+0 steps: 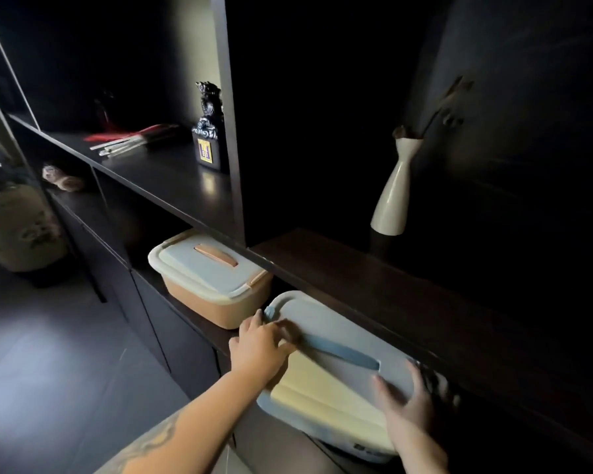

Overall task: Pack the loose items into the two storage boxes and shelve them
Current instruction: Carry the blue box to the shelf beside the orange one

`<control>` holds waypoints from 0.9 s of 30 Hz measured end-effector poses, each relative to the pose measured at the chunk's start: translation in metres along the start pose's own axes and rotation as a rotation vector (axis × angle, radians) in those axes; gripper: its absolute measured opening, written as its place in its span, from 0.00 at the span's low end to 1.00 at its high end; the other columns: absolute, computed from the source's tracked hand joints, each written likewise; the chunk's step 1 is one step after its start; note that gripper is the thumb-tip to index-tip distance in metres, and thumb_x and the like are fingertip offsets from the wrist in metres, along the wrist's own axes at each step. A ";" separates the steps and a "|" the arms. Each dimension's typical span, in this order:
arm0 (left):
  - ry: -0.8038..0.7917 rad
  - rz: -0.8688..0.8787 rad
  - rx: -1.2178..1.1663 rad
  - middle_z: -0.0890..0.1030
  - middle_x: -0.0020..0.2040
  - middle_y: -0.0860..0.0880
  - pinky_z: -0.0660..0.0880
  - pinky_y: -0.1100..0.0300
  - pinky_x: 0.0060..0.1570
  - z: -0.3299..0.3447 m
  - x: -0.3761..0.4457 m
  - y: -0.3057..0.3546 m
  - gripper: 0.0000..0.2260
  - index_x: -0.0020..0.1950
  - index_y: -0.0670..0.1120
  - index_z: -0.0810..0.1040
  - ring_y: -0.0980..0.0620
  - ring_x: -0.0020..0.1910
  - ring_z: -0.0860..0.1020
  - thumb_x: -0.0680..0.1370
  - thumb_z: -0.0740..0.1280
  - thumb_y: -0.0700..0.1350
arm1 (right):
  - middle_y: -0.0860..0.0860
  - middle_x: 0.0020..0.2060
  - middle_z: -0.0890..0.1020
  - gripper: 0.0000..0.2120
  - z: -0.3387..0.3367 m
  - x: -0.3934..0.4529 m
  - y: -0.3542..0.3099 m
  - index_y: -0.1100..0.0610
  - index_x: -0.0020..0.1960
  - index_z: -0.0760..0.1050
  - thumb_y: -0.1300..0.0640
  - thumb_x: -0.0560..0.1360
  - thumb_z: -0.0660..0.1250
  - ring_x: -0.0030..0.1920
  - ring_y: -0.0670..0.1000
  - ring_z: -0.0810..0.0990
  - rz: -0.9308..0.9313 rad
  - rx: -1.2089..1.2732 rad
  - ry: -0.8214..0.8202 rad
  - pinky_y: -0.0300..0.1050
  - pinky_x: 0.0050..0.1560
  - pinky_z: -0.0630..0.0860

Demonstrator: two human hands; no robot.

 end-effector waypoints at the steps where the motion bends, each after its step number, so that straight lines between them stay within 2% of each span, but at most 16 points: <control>1: 0.029 0.028 0.039 0.58 0.77 0.49 0.59 0.42 0.69 -0.001 0.005 0.001 0.16 0.63 0.61 0.74 0.45 0.74 0.55 0.75 0.63 0.56 | 0.68 0.50 0.81 0.21 -0.003 -0.003 -0.016 0.64 0.50 0.83 0.60 0.60 0.82 0.54 0.69 0.78 -0.094 -0.122 0.063 0.54 0.59 0.65; 2: 0.064 0.062 0.070 0.59 0.77 0.50 0.57 0.42 0.70 -0.002 0.009 0.001 0.16 0.64 0.63 0.73 0.46 0.75 0.54 0.76 0.61 0.53 | 0.64 0.47 0.83 0.13 -0.002 -0.013 -0.037 0.59 0.46 0.85 0.55 0.64 0.78 0.49 0.67 0.81 -0.237 -0.237 0.122 0.54 0.55 0.68; 3: 0.101 0.097 0.098 0.60 0.76 0.51 0.55 0.43 0.71 -0.003 0.012 0.001 0.17 0.65 0.65 0.72 0.47 0.75 0.55 0.77 0.60 0.52 | 0.60 0.47 0.85 0.10 0.005 -0.027 -0.057 0.54 0.45 0.86 0.50 0.68 0.71 0.47 0.64 0.83 -0.406 -0.346 0.166 0.54 0.51 0.72; 4: 0.129 0.126 0.112 0.61 0.76 0.52 0.55 0.46 0.71 -0.005 0.015 0.001 0.18 0.65 0.66 0.71 0.48 0.74 0.56 0.77 0.59 0.50 | 0.56 0.48 0.85 0.15 0.023 -0.041 -0.072 0.51 0.46 0.85 0.45 0.69 0.64 0.48 0.60 0.84 -0.538 -0.452 0.113 0.55 0.48 0.76; 6: 0.165 0.151 0.074 0.64 0.74 0.53 0.57 0.49 0.70 -0.010 0.022 0.000 0.20 0.63 0.67 0.72 0.49 0.73 0.59 0.75 0.61 0.48 | 0.52 0.54 0.84 0.24 0.063 -0.058 -0.082 0.46 0.52 0.83 0.37 0.71 0.55 0.53 0.55 0.84 -0.598 -0.593 -0.109 0.56 0.44 0.80; 7: 0.176 0.152 0.034 0.67 0.72 0.53 0.59 0.50 0.69 -0.013 0.026 -0.002 0.20 0.62 0.66 0.74 0.49 0.72 0.61 0.74 0.63 0.47 | 0.51 0.56 0.83 0.26 0.075 -0.062 -0.086 0.45 0.55 0.82 0.34 0.73 0.51 0.55 0.54 0.83 -0.605 -0.619 -0.168 0.57 0.44 0.80; 9: 0.205 0.162 -0.073 0.71 0.69 0.54 0.64 0.52 0.66 -0.019 0.030 -0.006 0.19 0.57 0.62 0.79 0.49 0.69 0.65 0.70 0.65 0.44 | 0.50 0.60 0.81 0.30 0.091 -0.060 -0.086 0.45 0.59 0.80 0.32 0.75 0.47 0.59 0.53 0.80 -0.563 -0.666 -0.261 0.57 0.47 0.79; 11: 0.212 0.209 -0.174 0.73 0.67 0.54 0.65 0.55 0.66 -0.020 0.034 -0.011 0.18 0.54 0.59 0.81 0.49 0.68 0.66 0.69 0.65 0.41 | 0.48 0.64 0.78 0.29 0.094 -0.052 -0.087 0.43 0.64 0.76 0.31 0.73 0.50 0.63 0.52 0.77 -0.567 -0.724 -0.259 0.58 0.53 0.77; 13: 0.159 0.266 -0.245 0.71 0.70 0.53 0.58 0.57 0.71 -0.011 0.035 -0.018 0.17 0.58 0.57 0.80 0.50 0.72 0.62 0.73 0.64 0.42 | 0.47 0.63 0.78 0.28 0.096 -0.044 -0.085 0.42 0.64 0.76 0.32 0.72 0.52 0.63 0.51 0.78 -0.516 -0.736 -0.307 0.56 0.55 0.76; 15: 0.086 0.343 -0.303 0.65 0.74 0.52 0.51 0.59 0.73 -0.006 0.037 -0.022 0.14 0.64 0.55 0.77 0.52 0.75 0.55 0.78 0.63 0.47 | 0.46 0.64 0.78 0.28 0.095 -0.043 -0.085 0.43 0.63 0.76 0.33 0.71 0.53 0.64 0.51 0.77 -0.478 -0.738 -0.284 0.54 0.56 0.76; 19: 0.028 0.685 -0.287 0.64 0.72 0.53 0.50 0.51 0.75 -0.018 0.026 -0.022 0.16 0.67 0.46 0.74 0.63 0.75 0.45 0.82 0.56 0.48 | 0.42 0.68 0.73 0.27 0.096 -0.050 -0.086 0.42 0.66 0.74 0.35 0.72 0.51 0.68 0.47 0.72 -0.400 -0.750 -0.183 0.50 0.58 0.72; 22: -0.158 0.658 -0.337 0.50 0.77 0.58 0.49 0.60 0.75 -0.005 0.025 -0.049 0.21 0.75 0.53 0.59 0.64 0.75 0.45 0.83 0.53 0.53 | 0.42 0.69 0.72 0.26 0.098 -0.055 -0.089 0.42 0.67 0.72 0.37 0.74 0.50 0.70 0.47 0.70 -0.301 -0.776 -0.098 0.53 0.59 0.69; 24: -0.184 0.655 -0.362 0.49 0.77 0.60 0.51 0.66 0.73 0.002 0.020 -0.077 0.23 0.76 0.59 0.53 0.65 0.75 0.50 0.82 0.55 0.53 | 0.44 0.69 0.73 0.25 0.099 -0.060 -0.091 0.43 0.67 0.73 0.40 0.75 0.50 0.69 0.50 0.71 -0.242 -0.744 -0.020 0.54 0.58 0.68; 26: -0.193 0.589 -0.341 0.53 0.76 0.60 0.53 0.67 0.71 0.011 0.016 -0.118 0.24 0.76 0.57 0.57 0.63 0.74 0.54 0.80 0.60 0.49 | 0.47 0.68 0.74 0.24 0.099 -0.071 -0.093 0.47 0.67 0.74 0.44 0.77 0.49 0.69 0.52 0.71 -0.172 -0.672 0.094 0.56 0.60 0.66; 27: -0.206 0.503 -0.314 0.55 0.75 0.59 0.53 0.67 0.70 0.019 0.016 -0.145 0.24 0.75 0.55 0.60 0.61 0.73 0.57 0.79 0.62 0.47 | 0.49 0.68 0.74 0.23 0.101 -0.080 -0.094 0.49 0.67 0.73 0.46 0.78 0.49 0.69 0.53 0.70 -0.145 -0.633 0.154 0.57 0.63 0.65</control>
Point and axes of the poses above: each hand's wrist, its own x-axis towards the middle knuckle, its own z-axis out of the palm, y = z × x, the point moved 10 cm from there along x, towards the middle knuckle
